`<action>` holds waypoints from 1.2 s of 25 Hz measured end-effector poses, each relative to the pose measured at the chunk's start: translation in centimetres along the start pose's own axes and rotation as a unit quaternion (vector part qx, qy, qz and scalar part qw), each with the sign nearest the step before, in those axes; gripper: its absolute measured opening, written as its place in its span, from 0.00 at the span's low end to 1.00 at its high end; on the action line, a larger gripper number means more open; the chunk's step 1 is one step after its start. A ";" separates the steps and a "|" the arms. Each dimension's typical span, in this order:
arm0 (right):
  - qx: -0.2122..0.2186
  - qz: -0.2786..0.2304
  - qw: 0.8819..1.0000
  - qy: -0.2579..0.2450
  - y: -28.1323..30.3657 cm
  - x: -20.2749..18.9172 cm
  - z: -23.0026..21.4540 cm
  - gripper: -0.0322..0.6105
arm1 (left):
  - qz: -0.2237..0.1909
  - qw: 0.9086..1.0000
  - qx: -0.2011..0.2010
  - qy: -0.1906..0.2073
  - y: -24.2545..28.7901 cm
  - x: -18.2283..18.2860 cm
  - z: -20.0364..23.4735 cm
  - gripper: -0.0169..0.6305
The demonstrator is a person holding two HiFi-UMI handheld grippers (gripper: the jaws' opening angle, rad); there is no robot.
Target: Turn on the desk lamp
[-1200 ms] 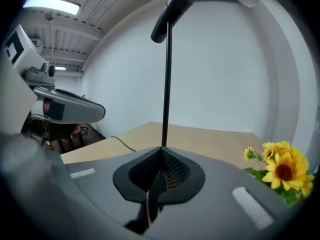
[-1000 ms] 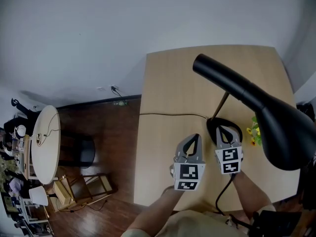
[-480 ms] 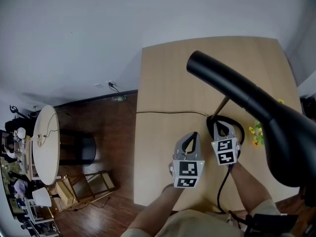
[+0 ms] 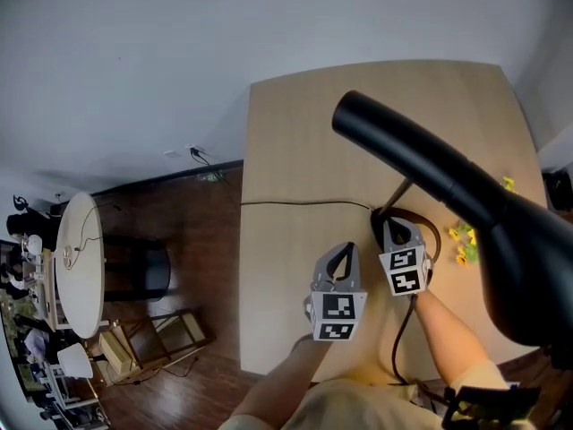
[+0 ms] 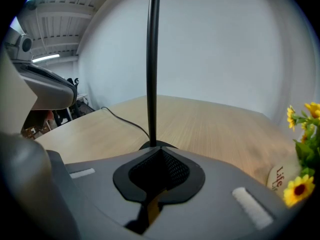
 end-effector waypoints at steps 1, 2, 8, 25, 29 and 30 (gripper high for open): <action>0.000 -0.003 1.000 0.000 0.0 0.0 0.0 0.05 | 0.000 1.000 0.000 -0.001 0.0 -0.1 0.0 0.02; -0.001 -0.005 1.000 0.000 0.0 -0.1 0.0 0.05 | 0.001 1.000 0.000 -0.001 -0.1 -0.2 -0.1 0.02; 0.002 -0.006 1.000 0.024 -0.3 0.2 -0.2 0.05 | -0.009 1.000 -0.002 -0.002 -0.9 0.5 -0.1 0.02; -0.022 -0.120 0.992 0.042 -10.1 5.7 2.9 0.05 | -0.073 0.997 -0.005 -0.003 -7.3 3.0 0.7 0.02; -0.036 -0.136 0.989 0.055 -13.5 6.2 3.8 0.05 | -0.079 0.997 -0.015 -0.011 -9.9 2.5 0.6 0.02; -0.037 -0.143 0.987 0.059 -14.0 6.5 4.1 0.05 | -0.082 0.996 -0.016 -0.011 -10.5 2.3 0.7 0.02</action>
Point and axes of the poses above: the fingertips, and each gripper's own axes: y forward along the fingers, z to its left, x out of its top, the point moved 6 cm from there along -y, backward along the fingers, and after that the axes turned 3 degrees about -z, right-handed, at the moved point
